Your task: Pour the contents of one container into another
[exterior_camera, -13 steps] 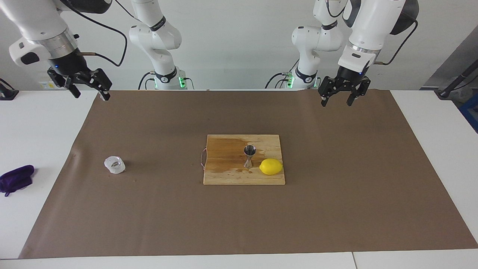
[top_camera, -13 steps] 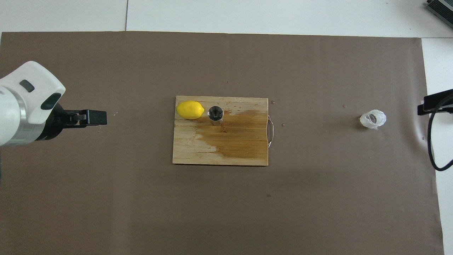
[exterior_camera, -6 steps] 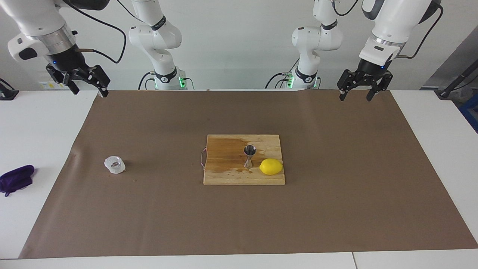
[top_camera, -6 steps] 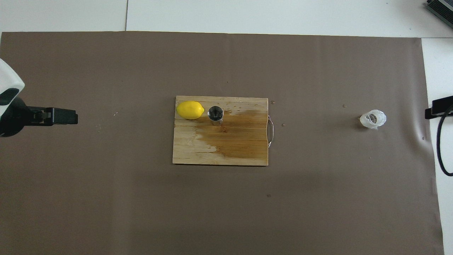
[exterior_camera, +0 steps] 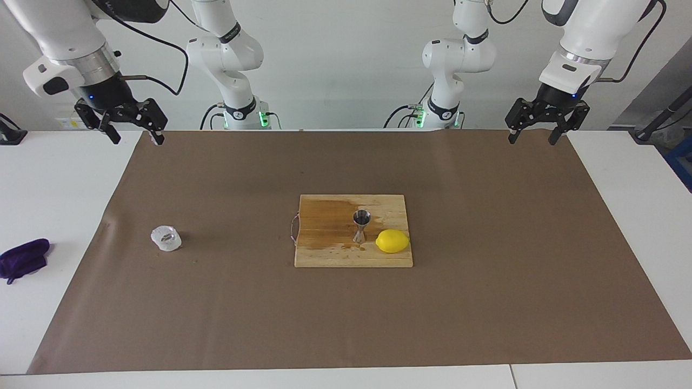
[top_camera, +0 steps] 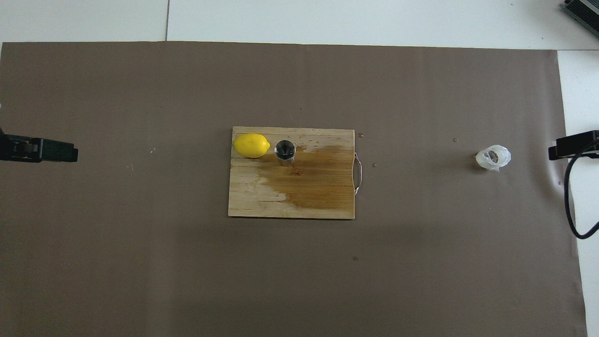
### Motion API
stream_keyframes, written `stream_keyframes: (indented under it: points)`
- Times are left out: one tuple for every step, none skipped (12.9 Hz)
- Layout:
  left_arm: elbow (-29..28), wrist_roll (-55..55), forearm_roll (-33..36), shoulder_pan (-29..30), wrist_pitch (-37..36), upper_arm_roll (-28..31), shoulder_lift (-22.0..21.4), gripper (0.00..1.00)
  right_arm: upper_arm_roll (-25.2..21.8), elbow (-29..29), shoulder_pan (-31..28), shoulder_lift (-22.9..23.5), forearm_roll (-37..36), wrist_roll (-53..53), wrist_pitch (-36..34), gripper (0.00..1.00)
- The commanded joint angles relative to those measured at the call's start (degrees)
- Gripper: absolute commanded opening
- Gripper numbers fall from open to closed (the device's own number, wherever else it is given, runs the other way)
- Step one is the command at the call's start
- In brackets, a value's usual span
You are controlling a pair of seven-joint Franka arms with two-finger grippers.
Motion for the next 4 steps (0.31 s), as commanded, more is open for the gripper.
stream_keyframes:
  points:
    - [2.93, 3.6, 1.57, 0.68, -2.79, -0.17, 1.19, 1.0, -0.25, -2.01, 0.5, -1.85, -1.54, -1.29, -0.86, 1.0]
    - [2.93, 3.52, 1.57, 0.68, -2.79, -0.17, 1.28, 1.0, -0.17, -1.84, 0.5, -1.85, -1.54, -1.46, -0.95, 1.0]
    - [2.75, 3.43, 1.57, 0.68, -2.7, -0.17, 1.28, 1.0, -0.08, -1.92, 0.5, -1.94, -1.54, -1.72, -0.87, 1.0]
    - [2.58, 3.17, 1.57, 0.68, -2.53, -0.17, 1.19, 1.0, -0.17, -2.36, 0.59, -2.11, -1.63, -1.64, -0.52, 1.0]
